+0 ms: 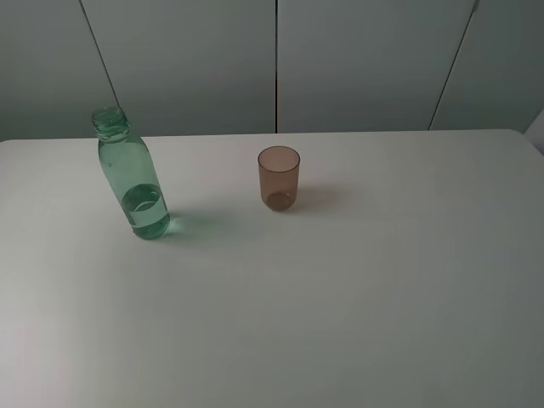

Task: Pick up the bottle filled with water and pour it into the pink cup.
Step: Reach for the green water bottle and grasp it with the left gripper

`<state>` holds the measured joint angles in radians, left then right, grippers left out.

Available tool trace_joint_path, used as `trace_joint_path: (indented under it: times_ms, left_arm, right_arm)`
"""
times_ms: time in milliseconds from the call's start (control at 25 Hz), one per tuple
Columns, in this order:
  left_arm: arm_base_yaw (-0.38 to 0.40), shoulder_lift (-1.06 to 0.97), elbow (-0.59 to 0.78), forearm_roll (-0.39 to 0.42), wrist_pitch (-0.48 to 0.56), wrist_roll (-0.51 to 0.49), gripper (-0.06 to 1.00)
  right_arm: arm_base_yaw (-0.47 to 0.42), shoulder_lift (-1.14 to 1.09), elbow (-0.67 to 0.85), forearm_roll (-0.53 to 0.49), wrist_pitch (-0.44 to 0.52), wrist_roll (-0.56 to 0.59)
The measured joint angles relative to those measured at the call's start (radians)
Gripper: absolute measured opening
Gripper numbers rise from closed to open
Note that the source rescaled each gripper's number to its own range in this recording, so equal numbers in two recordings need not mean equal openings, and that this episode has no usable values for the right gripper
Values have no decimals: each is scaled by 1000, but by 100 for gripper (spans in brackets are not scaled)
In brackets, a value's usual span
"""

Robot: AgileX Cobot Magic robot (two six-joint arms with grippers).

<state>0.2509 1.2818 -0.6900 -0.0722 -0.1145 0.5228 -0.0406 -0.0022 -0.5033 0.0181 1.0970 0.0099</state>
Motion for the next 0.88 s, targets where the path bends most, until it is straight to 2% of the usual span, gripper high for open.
trace_joint_path:
  times_ms: [200, 440, 520, 560, 640, 680, 720, 800, 880]
  left_arm:
    - [4, 91, 18, 209, -26, -22, 34]
    - [11, 156, 107, 396, -216, -65, 35]
    - [32, 178, 132, 551, -302, -164, 27]
    - [50, 186, 140, 647, -343, -226, 19]
    - [90, 195, 149, 840, -409, -401, 3]
    - [117, 195, 149, 947, -447, -488, 0]
    - [141, 195, 149, 1035, -491, -559, 0]
    - [199, 198, 149, 1237, -579, -705, 9]
    - [228, 206, 149, 1338, -651, -790, 24]
  right_arm:
    - [0, 0, 0, 0, 0, 0]
    - [0, 0, 0, 0, 0, 0]
    - [0, 0, 0, 0, 0, 0]
    - [0, 0, 0, 0, 0, 0]
    - [0, 0, 0, 0, 0, 0]
    - [0, 0, 0, 0, 0, 0]
    - [0, 0, 0, 0, 0, 0]
    - [0, 0, 0, 0, 0, 0]
    - [0, 0, 0, 0, 0, 0]
